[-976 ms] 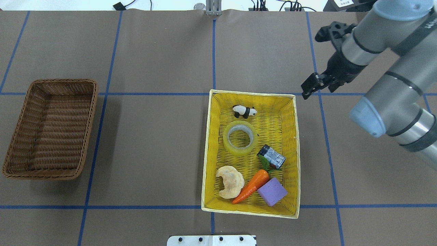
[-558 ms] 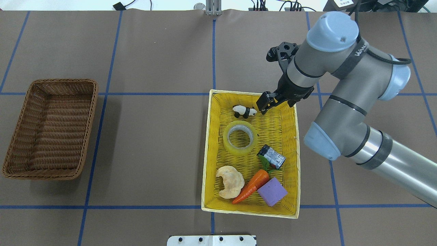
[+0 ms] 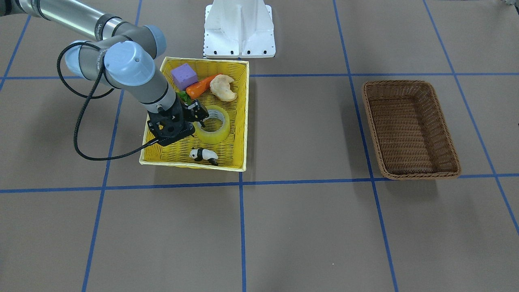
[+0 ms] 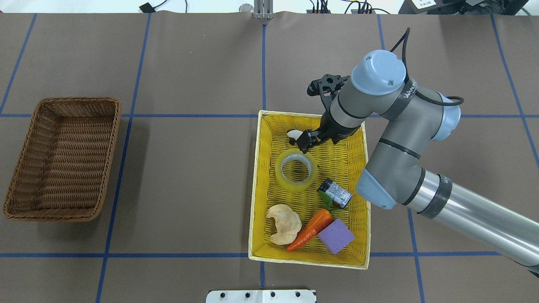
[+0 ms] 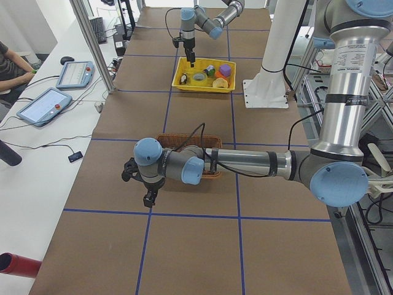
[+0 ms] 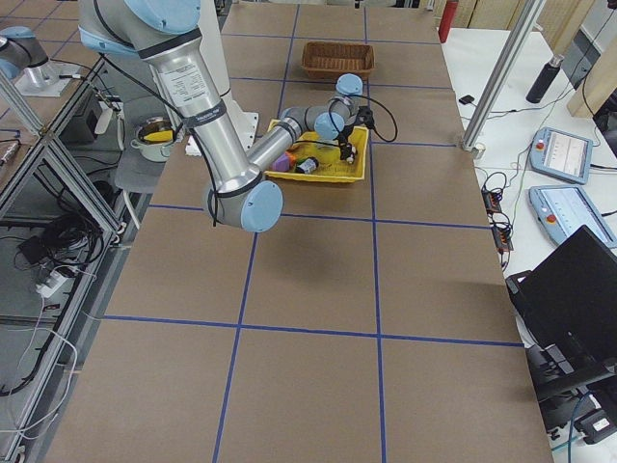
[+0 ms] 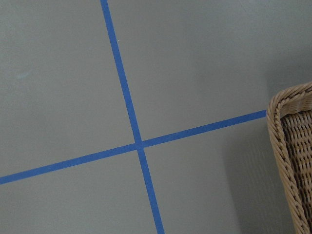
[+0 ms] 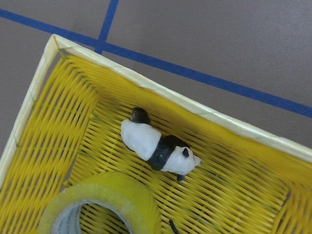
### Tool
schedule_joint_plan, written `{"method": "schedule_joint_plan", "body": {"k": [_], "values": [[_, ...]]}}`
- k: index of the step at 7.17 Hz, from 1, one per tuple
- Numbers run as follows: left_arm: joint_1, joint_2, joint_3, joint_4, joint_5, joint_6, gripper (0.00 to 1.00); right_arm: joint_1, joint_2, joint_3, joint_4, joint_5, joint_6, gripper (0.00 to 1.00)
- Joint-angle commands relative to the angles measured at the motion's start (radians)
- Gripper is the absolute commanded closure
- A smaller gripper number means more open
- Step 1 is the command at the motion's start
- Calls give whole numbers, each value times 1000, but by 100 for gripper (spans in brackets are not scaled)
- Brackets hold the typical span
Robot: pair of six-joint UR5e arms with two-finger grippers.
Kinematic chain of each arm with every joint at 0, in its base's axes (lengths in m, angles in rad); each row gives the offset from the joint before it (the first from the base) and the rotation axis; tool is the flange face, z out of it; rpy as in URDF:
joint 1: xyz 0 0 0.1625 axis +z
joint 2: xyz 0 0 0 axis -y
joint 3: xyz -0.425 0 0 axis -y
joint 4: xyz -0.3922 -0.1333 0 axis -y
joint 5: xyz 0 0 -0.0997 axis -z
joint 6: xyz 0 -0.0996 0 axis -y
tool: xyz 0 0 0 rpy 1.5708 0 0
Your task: Move tape to another basket
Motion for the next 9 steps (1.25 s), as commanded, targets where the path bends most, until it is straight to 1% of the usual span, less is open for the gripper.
{"method": "schedule_joint_plan", "body": {"k": [1,2,3,6,7,8,9], "values": [[0,1,-2,0,0,0,1,-22,-8,-4,0,-2,4,2],[0,1,-1,0,0,0,1,-25,-9,-4,-3,-2,6,7],[0,3,-1,0,0,0,1,-31,-8,-5,-2,-2,6,9],[0,5,-1,0,0,0,1,-54,-8,-18,8,-7,4,9],[0,5,1,0,0,0,1,-54,-8,-18,8,-5,4,23],[0,5,-4,-2,0,0,1,-54,-8,-19,8,-7,4,55],[0,6,-3,-2,0,0,1,-54,-9,-18,8,-4,4,79]]}}
